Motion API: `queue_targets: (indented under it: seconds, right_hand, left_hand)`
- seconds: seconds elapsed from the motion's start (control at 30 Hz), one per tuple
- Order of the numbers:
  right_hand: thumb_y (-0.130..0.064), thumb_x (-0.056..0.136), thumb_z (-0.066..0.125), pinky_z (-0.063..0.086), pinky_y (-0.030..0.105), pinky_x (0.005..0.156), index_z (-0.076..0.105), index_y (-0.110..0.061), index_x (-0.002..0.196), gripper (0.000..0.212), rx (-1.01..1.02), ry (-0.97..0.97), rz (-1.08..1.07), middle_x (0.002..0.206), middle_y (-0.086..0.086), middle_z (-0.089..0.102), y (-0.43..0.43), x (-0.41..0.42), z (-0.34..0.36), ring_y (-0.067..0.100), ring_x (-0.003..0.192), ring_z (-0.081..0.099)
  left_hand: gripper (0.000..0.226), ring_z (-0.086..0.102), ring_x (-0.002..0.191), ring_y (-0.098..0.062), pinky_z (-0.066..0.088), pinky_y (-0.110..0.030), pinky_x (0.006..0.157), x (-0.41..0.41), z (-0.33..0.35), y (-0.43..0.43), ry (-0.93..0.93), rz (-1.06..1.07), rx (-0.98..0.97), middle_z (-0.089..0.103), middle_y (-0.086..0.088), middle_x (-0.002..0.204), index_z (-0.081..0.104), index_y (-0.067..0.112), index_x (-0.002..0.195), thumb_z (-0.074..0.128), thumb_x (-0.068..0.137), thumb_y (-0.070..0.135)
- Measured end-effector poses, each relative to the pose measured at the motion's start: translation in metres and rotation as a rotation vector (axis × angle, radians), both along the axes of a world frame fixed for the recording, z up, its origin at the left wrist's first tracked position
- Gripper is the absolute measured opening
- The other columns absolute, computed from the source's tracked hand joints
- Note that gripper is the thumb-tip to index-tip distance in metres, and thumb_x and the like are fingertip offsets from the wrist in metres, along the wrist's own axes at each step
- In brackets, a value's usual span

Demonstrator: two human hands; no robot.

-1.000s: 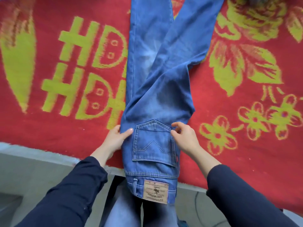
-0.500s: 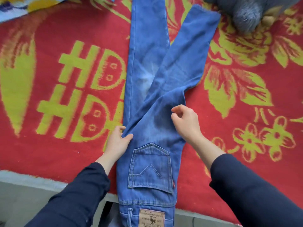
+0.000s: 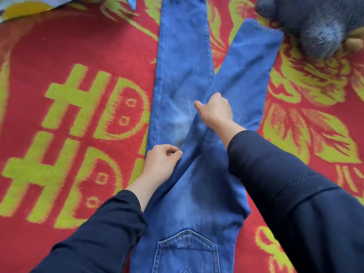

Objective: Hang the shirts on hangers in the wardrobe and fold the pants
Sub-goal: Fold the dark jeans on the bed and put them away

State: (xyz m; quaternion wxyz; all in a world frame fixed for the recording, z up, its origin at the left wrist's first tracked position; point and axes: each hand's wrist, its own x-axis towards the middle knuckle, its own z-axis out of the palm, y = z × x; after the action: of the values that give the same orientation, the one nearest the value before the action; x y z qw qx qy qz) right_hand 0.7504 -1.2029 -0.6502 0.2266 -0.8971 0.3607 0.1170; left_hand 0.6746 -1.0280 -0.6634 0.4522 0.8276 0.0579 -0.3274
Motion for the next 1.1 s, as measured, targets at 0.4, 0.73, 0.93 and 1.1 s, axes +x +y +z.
queue_targets:
  seconds: [0.4,0.73,0.93,1.1]
  right_hand:
    - [-0.029,0.093,0.052,0.031,0.028,0.069,0.044,-0.022,0.058,0.036,0.281,-0.471,0.249,0.073,-0.005,0.047,0.041,0.051,0.025,0.018,0.077,0.047]
    - [-0.010,0.084,0.050,0.040,0.030,0.076,0.063,-0.007,0.098,0.019,0.038,-0.440,0.421,0.099,0.007,0.062,0.025,0.082,0.023,0.025,0.096,0.055]
    - [-0.021,0.093,0.047,0.034,0.031,0.091,0.051,-0.001,0.122,0.036,0.047,-0.309,0.129,0.130,0.014,0.051,-0.015,0.147,0.025,0.029,0.120,0.047]
    - [-0.035,0.092,0.050,0.037,0.036,0.088,0.043,-0.001,0.123,0.047,0.020,-0.121,0.024,0.131,0.019,0.049,-0.031,0.192,0.000,0.035,0.121,0.047]
  left_hand:
    - [0.007,0.063,0.076,0.004,0.043,-0.016,0.070,0.029,0.004,0.046,-0.308,0.369,0.024,0.070,0.017,0.080,0.076,0.022,0.083,0.071,0.083,0.019]
    - [0.057,0.012,0.146,-0.024,0.016,-0.040,0.116,0.106,-0.027,0.046,-0.502,-0.113,0.357,0.020,-0.008,0.158,0.032,0.021,0.148,0.049,0.096,0.035]
    - [0.076,-0.012,0.147,-0.029,0.002,-0.041,0.120,0.193,-0.045,0.051,-0.516,-0.363,0.586,-0.012,-0.017,0.159,0.000,0.021,0.154,0.032,0.095,0.057]
    - [0.098,-0.030,0.142,-0.024,-0.010,-0.039,0.117,0.233,-0.061,0.051,-0.516,-0.397,0.636,-0.028,-0.015,0.155,-0.018,0.022,0.151,0.011,0.076,0.079]
